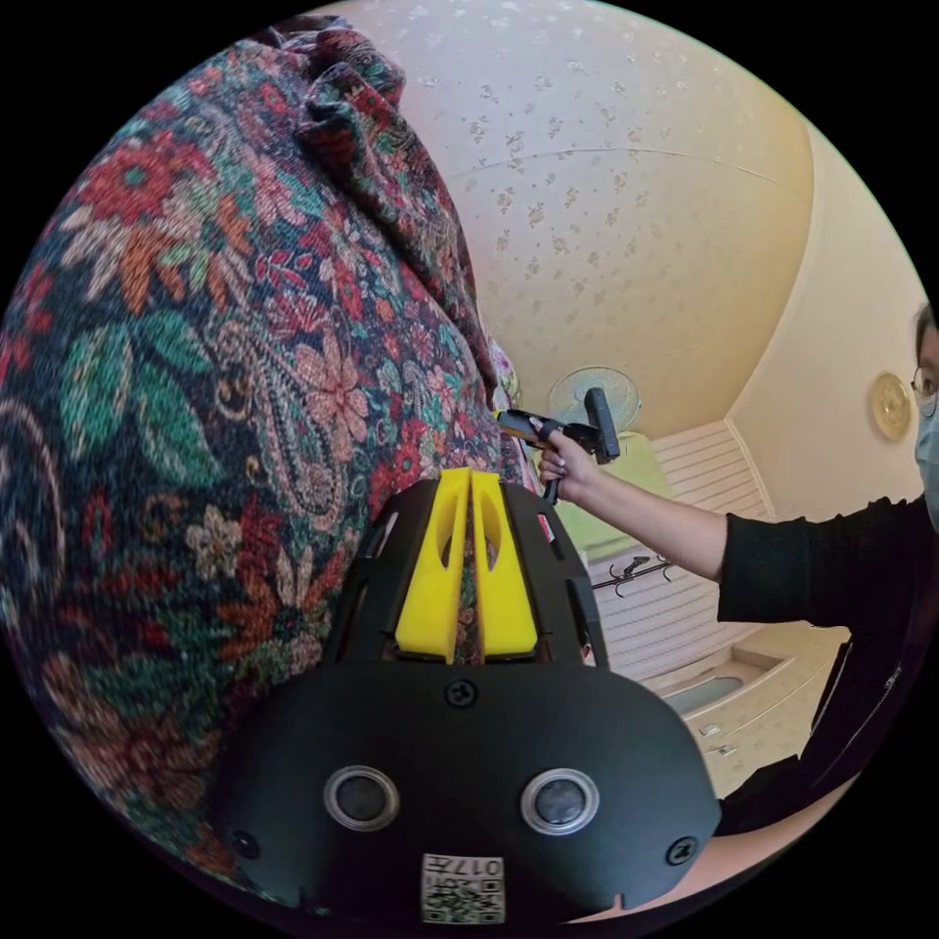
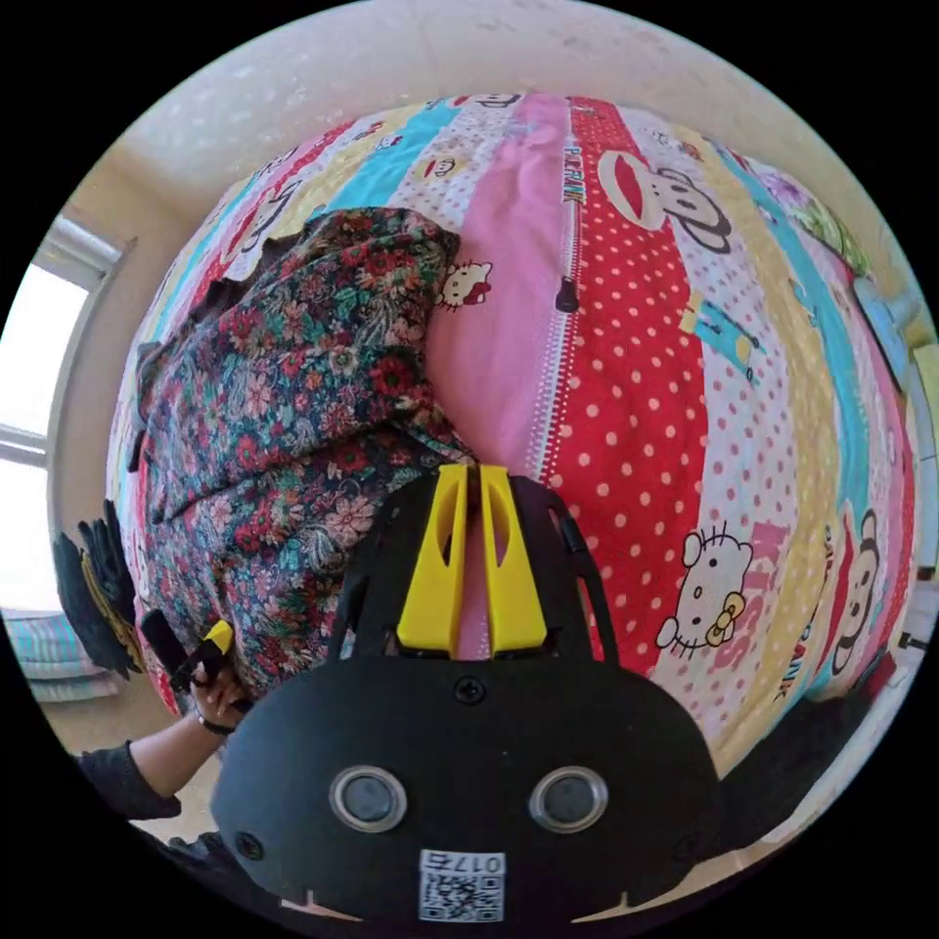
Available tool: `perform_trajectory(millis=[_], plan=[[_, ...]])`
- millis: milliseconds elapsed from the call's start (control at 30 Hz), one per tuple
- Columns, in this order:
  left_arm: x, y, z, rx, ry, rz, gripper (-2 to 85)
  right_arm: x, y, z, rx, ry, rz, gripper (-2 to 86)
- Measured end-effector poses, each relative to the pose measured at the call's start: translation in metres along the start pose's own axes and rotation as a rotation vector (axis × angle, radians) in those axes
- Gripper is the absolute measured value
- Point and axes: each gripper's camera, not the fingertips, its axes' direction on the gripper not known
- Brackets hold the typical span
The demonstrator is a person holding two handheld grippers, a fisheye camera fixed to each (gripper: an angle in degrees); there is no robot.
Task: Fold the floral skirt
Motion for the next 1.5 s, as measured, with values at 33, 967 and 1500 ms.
perform_trajectory(millis=[33, 967, 1500], plan=[[0.000, 0.000, 0.000, 0.000, -0.001, -0.001, -0.9, 0.015, -0.002, -0.003, 0.000, -0.106, 0.071, 4.5], [0.108, -0.362, 0.010, -0.485, -0.599, 0.626, 18.4, -0.120, -0.181, -0.069, 0.158, 0.013, -0.445, 12.5], [0.095, -0.358, 0.052, -0.606, -0.488, 0.427, 2.1, -0.128, -0.188, -0.020, 0.116, 0.177, -0.374, 2.9]])
